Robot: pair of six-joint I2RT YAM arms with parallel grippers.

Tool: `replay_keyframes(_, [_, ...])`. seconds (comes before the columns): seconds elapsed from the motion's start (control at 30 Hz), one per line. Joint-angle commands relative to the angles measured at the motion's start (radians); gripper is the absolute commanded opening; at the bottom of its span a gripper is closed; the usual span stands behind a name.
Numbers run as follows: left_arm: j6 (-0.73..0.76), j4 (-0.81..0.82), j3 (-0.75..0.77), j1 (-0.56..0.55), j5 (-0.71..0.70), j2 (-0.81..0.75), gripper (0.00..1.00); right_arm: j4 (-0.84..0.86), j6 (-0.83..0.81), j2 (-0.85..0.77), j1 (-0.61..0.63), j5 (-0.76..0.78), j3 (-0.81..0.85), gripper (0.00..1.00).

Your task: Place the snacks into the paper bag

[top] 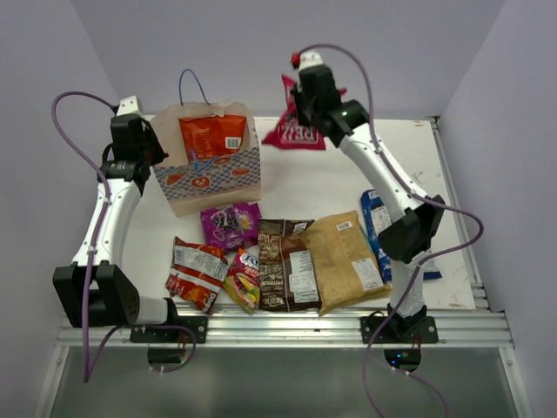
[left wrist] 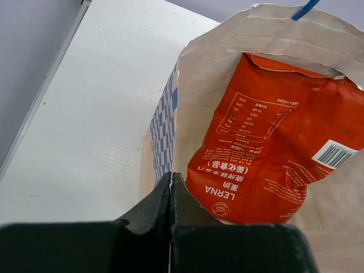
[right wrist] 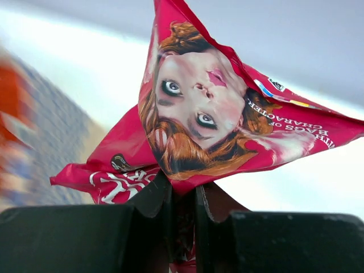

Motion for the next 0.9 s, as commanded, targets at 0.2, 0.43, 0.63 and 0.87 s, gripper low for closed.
replay_keyframes(0.2, [0.006, 0.005, 0.029, -0.006, 0.041, -0.03, 0.0, 0.224, 0.056, 0.139, 0.052, -0.25, 0.416, 0.0])
replay_keyframes(0.43, [0.002, 0.01, 0.026, -0.006, 0.049, -0.026, 0.0, 0.38, 0.134, 0.257, 0.16, -0.347, 0.443, 0.0])
replay_keyframes(0.63, [0.002, 0.012, 0.025, -0.006, 0.052, -0.027, 0.0, 0.389, 0.157, 0.259, 0.197, -0.408, 0.394, 0.0])
replay_keyframes(0.87, [0.0, 0.015, 0.028, -0.008, 0.06, -0.024, 0.0, 0.28, 0.052, 0.127, 0.198, -0.359, 0.394, 0.99])
